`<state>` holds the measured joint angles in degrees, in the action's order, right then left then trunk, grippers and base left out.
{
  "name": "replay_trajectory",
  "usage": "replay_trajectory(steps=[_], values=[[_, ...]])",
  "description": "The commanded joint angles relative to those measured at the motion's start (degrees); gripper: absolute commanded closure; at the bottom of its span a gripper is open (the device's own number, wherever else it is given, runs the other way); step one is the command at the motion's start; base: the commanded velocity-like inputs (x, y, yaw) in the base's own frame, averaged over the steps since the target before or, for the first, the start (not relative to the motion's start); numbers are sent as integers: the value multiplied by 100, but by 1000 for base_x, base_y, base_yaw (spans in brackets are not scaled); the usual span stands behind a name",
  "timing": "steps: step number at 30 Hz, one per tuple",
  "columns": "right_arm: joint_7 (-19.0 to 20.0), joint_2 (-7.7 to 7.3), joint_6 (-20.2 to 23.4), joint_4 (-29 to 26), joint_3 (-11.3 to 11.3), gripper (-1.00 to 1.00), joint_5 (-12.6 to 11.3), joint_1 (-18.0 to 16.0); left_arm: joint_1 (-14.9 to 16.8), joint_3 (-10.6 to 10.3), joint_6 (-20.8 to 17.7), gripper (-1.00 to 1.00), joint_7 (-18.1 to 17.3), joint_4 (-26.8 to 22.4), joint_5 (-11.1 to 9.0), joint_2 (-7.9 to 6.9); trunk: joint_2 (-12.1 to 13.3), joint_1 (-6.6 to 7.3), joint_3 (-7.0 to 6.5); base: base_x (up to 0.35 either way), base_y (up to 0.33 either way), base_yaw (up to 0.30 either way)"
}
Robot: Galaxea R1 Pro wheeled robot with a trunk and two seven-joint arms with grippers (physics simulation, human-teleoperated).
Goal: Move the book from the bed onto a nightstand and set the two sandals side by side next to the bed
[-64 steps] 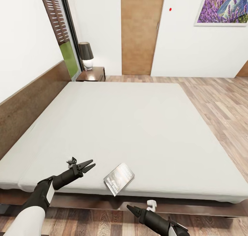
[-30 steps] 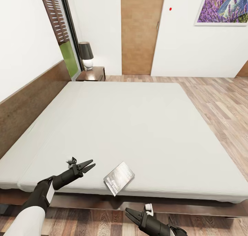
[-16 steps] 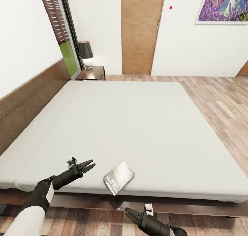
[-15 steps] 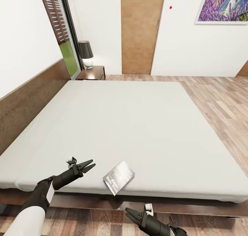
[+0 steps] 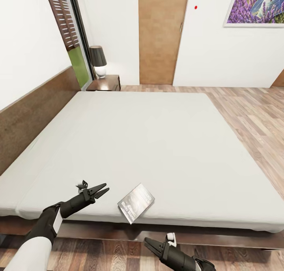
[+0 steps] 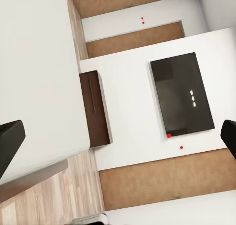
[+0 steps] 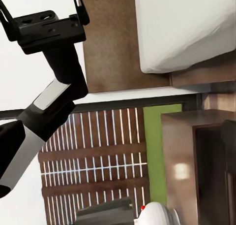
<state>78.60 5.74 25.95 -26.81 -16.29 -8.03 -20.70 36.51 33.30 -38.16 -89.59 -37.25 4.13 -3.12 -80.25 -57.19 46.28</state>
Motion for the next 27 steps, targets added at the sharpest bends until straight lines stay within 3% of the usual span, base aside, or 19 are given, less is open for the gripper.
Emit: replay_trajectory(steps=[1, 13, 16, 18, 20, 27], values=[[21, 2, 60, -9, -31, -100, 11, -3, 5, 20, -60, -100, -41, -1, 44, 1, -2, 0, 4, 0, 0, 0], [33, -21, 74, -551, -54, -100, -50, -1, 6, 26, -60, -100, -41, -1, 44, -5, -2, 0, 4, 0, 0, 0], [33, -45, 81, -611, -63, -100, -350, 2, 7, 27, -60, -100, -41, -1, 44, -10, -2, 0, 4, 0, 0, 0], [28, -172, 85, -626, -66, -100, -775, 2, 8, 27, -60, -100, -41, -1, 44, -17, -2, 0, 4, 0, 0, 0], [26, -214, 85, -629, -65, -100, -923, -1, 7, 27, -60, -100, -41, -1, 44, -20, -2, 0, 4, 0, 0, 0], [24, -264, 86, -632, -61, -100, -1077, 0, 7, 28, -60, -100, -41, -1, 44, -22, -82, -44, 40, 0, 0, 0]])
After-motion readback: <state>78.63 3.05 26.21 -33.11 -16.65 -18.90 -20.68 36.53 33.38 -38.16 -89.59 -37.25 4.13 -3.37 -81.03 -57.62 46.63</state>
